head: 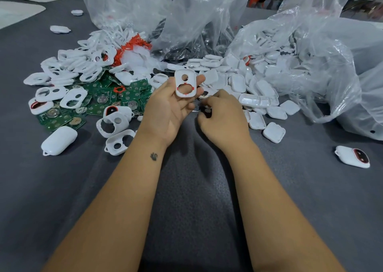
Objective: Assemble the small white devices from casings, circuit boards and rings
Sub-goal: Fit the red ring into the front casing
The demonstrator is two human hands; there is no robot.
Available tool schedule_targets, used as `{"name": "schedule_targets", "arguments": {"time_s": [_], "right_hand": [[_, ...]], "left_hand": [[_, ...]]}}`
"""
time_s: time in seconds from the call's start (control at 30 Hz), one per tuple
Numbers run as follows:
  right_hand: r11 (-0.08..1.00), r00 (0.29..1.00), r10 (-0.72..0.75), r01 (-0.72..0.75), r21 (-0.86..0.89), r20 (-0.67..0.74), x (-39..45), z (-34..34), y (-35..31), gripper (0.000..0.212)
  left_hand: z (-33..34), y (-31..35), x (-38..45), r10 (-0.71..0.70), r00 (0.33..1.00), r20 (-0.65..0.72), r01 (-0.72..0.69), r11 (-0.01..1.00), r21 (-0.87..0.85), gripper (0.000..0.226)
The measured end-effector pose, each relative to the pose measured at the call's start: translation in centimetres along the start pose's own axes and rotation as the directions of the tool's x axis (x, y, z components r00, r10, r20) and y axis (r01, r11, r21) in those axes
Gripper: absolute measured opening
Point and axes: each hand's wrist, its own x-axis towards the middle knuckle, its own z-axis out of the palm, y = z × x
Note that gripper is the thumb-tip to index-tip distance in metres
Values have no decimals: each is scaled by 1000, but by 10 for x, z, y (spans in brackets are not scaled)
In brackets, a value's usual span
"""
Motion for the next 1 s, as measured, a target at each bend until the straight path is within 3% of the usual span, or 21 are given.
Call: {"name": "schedule_targets", "arguments": {"time_s": [0.2,0.37,0.5,1.0], "right_hand": [[1000,1000,10,-10,-7,28,4,-3,3,20],[995,995,99,-99,2,-19,6,-9,11,30],[996,996,89,-89,28,-3,6,-12,14,26],[998,998,58,-58,-18,20,5,-11,17,26]], "left_hand": [[0,-1,0,5,1000,-12,-5,1000,14,37],[-1,1,5,13,984,-176,-25,997,-71,43],[-1,0,7,10,973,-229,-28,997,-72,50],[2,-1,-1,-4,993,-121,4,1000,-7,26]]}}
